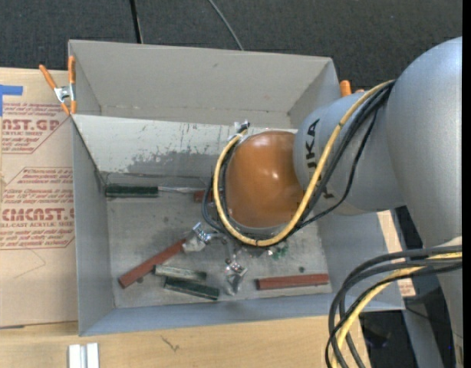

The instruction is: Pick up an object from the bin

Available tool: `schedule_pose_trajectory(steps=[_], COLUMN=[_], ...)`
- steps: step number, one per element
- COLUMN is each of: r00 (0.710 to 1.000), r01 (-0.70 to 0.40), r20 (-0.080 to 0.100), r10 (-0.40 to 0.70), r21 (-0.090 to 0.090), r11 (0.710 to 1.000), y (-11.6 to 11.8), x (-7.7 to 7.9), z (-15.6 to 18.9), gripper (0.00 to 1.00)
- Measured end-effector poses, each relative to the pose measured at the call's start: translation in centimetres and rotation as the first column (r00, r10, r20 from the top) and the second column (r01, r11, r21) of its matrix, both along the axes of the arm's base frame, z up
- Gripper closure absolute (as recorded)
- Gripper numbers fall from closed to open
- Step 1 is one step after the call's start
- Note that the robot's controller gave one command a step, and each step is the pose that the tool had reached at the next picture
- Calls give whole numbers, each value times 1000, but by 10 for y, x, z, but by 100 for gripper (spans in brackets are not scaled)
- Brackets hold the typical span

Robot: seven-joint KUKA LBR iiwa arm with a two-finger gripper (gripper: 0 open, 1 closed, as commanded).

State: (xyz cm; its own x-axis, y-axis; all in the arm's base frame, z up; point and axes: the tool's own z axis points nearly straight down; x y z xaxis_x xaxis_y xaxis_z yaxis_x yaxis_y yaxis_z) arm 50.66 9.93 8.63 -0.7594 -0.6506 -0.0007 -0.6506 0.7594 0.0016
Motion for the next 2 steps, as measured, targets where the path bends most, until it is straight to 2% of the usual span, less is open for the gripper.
schedule_pose_trajectory(steps=[1, 2], r00=[996, 1000], r01=[94, 24], r20=[-1, 3], r10=[-94, -24], r21=[-1, 1], r11=[996, 1000], y=[39, 54], x=[22, 46], z=[14, 17], gripper=[0, 0])
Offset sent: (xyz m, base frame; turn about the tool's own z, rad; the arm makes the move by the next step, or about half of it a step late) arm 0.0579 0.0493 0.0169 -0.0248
